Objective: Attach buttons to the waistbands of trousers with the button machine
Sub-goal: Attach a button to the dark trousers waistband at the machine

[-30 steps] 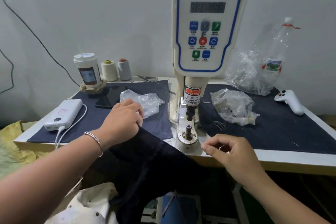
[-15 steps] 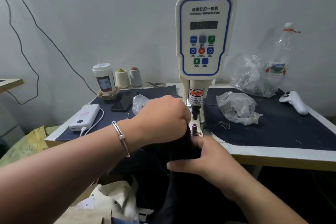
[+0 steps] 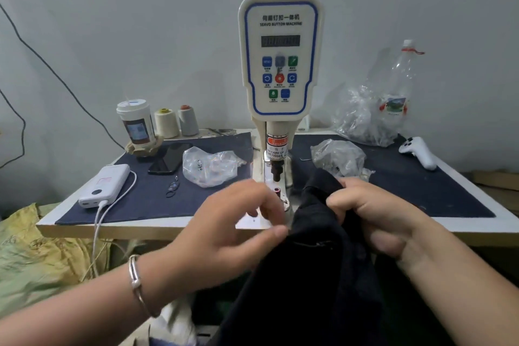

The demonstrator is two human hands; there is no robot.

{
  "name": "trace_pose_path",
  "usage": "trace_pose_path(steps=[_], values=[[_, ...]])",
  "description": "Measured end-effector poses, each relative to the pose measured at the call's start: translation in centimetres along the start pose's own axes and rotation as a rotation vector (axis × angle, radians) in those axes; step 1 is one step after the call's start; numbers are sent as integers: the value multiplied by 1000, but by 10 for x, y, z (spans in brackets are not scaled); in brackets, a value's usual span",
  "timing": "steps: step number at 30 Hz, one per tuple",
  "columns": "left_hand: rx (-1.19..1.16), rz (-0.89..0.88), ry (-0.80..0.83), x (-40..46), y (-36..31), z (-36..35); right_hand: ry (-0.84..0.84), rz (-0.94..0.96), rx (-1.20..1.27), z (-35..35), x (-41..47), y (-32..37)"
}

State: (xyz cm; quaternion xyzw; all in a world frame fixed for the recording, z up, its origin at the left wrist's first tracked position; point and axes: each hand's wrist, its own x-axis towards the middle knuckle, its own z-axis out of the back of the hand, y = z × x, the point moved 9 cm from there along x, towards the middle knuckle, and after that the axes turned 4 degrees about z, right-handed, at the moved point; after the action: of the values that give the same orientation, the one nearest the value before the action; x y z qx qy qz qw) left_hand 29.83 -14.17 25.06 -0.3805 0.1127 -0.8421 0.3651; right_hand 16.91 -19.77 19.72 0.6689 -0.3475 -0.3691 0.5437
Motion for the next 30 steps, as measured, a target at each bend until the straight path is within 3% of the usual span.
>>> trace_pose_path(steps=[3, 10, 14, 16, 18, 20, 23, 27, 30], values=[[-55, 116, 164, -20, 15, -35, 8, -18, 73, 0, -3, -4], [-213, 79, 194, -15, 3, -45, -153, -141, 103, 34, -5, -24], [-428, 187, 187, -12, 6, -37, -212, -157, -169, 59, -9, -29], [-516, 202, 224, -10, 4, -39, -341, -19, -417, 70, -11, -18], [-567, 234, 253, -6, 3, -42, -452, 286, -558, 62, -23, 10], [-618, 293, 275, -3, 7, -46, -296, 466, -486, 35, -36, 23], [-692, 375, 268, 1, 17, -48, 20, 398, -365, -3, -45, 14], [-788, 477, 265, -1, 28, -52, 10, 320, -487, -2, -40, 7], [-828, 505, 329, -4, 30, -55, 123, 244, -453, -6, -36, 1]])
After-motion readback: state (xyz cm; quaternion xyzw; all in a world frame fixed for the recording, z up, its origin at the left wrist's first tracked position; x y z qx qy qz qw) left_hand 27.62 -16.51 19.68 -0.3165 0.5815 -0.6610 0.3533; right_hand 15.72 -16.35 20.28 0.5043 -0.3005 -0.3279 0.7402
